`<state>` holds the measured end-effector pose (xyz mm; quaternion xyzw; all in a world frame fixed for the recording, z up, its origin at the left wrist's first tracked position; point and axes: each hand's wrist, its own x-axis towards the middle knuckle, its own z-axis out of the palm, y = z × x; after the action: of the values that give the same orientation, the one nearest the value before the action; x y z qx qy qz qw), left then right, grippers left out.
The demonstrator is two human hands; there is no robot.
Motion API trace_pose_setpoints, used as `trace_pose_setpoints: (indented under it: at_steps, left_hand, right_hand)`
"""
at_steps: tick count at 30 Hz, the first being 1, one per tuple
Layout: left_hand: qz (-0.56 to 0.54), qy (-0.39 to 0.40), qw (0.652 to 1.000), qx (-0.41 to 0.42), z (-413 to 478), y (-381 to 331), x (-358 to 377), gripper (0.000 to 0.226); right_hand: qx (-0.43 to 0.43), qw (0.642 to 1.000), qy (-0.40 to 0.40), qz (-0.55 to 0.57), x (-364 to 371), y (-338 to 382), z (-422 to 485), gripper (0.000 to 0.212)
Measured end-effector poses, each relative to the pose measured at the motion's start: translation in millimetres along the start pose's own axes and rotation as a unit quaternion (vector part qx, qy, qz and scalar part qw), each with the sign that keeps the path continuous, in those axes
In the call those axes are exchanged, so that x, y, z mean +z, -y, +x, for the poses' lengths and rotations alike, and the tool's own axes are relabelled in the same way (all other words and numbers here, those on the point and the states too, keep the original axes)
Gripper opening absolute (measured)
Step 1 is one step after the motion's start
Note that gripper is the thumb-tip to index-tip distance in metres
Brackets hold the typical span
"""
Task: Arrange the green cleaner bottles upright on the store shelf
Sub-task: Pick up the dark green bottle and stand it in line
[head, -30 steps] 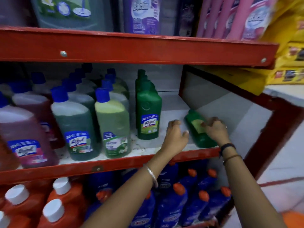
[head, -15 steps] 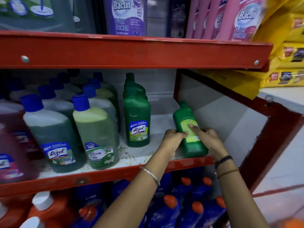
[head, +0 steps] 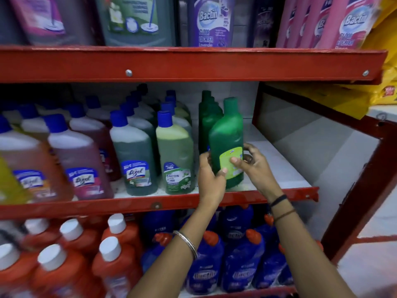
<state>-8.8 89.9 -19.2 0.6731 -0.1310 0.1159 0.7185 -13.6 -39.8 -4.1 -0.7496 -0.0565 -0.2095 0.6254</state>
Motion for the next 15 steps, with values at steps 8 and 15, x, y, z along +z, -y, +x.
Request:
trace_pose_setpoints:
  at_steps: [8,15]
  left_hand:
    - [0.022,0.010,1.000,0.012,-10,7,-26,0.046]
    - [0.060,0.001,0.997,0.039,-27,12,-25,0.039]
  right_hand:
    - [0.007,0.996,-0.034,-0.083,20,-11,-14,0.041]
    - [0.033,0.996,-0.032,-0.075,27,-5,-28,0.053]
